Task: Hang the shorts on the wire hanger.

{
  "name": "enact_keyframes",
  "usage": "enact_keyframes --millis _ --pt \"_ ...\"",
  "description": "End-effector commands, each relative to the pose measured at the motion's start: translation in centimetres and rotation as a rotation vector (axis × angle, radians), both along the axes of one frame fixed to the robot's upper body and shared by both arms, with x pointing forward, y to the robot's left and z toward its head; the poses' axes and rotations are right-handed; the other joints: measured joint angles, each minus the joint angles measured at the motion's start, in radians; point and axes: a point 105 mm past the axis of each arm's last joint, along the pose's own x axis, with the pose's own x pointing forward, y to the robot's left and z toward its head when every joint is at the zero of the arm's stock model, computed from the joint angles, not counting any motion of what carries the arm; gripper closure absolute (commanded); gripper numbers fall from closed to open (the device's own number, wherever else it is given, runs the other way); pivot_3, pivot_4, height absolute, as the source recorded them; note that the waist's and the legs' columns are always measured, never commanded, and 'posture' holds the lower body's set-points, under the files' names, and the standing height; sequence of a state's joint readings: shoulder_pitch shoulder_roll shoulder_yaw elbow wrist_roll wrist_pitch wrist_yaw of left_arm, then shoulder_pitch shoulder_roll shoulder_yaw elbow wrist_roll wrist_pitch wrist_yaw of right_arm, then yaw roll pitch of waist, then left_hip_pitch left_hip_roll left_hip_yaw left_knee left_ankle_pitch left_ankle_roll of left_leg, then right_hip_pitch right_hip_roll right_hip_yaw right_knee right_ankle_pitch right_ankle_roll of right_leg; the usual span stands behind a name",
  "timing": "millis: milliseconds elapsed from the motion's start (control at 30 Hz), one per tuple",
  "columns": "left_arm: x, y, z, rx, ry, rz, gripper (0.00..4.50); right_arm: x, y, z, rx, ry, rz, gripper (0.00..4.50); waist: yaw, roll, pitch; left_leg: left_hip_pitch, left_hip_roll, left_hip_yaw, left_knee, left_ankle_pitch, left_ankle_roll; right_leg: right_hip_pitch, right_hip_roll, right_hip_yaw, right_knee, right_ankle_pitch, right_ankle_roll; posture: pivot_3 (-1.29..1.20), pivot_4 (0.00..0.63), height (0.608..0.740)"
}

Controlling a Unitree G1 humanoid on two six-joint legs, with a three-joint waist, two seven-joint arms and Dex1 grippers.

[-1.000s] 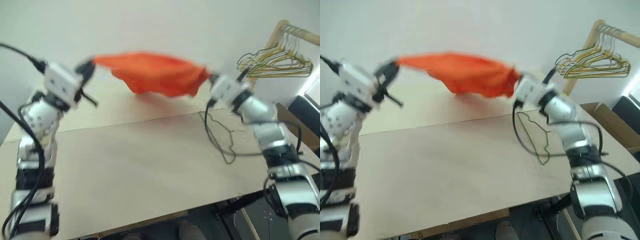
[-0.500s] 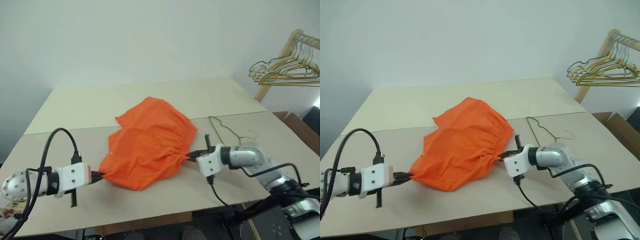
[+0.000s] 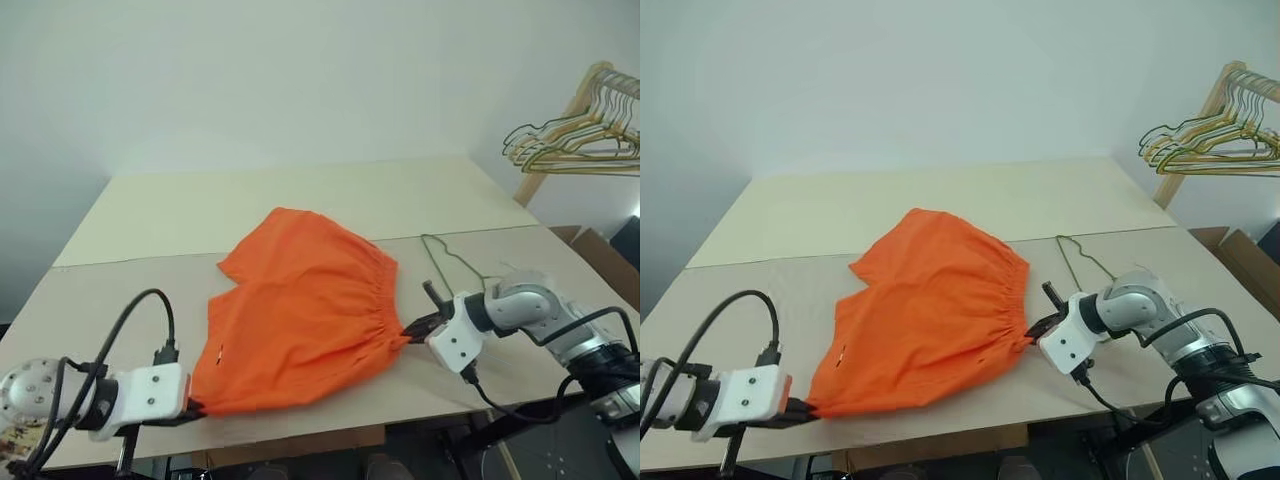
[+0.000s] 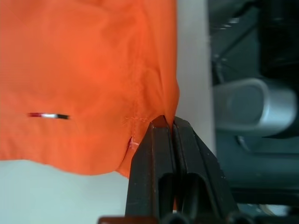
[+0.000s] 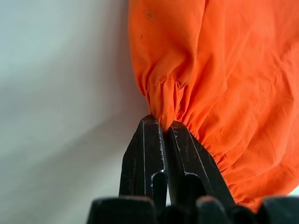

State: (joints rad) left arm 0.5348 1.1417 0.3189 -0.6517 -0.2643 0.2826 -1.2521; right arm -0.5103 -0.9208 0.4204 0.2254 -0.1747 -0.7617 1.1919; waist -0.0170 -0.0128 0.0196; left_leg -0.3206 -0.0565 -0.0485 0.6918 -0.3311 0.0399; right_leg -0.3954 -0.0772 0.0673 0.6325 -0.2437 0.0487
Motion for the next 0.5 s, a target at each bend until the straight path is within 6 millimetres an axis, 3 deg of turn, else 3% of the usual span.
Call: enact_keyframes --millis 33,233,333,500 --pt "-0.6 -0.6 0.5 0.001 0.002 -0.024 4.41 0.3 0.0 0.9 -0.004 -0.038 0.037 4.5 0.003 0.0 0.0 0.0 0.0 0.0 0.0 0.0 0.0 0.0 0.0 0.0 0.0 0.0 0.0 0.02 0.0 0.74" --pt "-0.3 -0.8 0.0 -0.003 -0.042 -0.027 4.41 -0.3 -0.2 0.7 -0.014 -0.04 0.093 4.5 0.007 0.002 0.002 0.003 0.001 -0.001 0.0 0.0 0.0 0.004 0.0 -0.001 0.0 0.0 -0.001 0.02 0.0 0.74" --pt "0.3 -1.0 -0.2 -0.028 -0.069 -0.025 3.86 -0.5 -0.3 0.6 -0.019 -0.046 0.12 3.71 0.008 0.002 0.002 0.004 0.001 -0.001 0.0 0.0 0.0 0.005 0.0 -0.001 -0.001 0.0 -0.001 0.02 0.0 0.74" --pt "0.6 -0.4 0.2 -0.016 -0.081 -0.043 2.25 -0.8 -1.0 0.7 -0.033 -0.049 0.126 1.96 0.007 0.002 0.002 0.003 0.001 -0.001 0.0 0.0 0.0 0.005 0.0 -0.001 -0.002 0.0 -0.001 0.02 0.0 0.74"
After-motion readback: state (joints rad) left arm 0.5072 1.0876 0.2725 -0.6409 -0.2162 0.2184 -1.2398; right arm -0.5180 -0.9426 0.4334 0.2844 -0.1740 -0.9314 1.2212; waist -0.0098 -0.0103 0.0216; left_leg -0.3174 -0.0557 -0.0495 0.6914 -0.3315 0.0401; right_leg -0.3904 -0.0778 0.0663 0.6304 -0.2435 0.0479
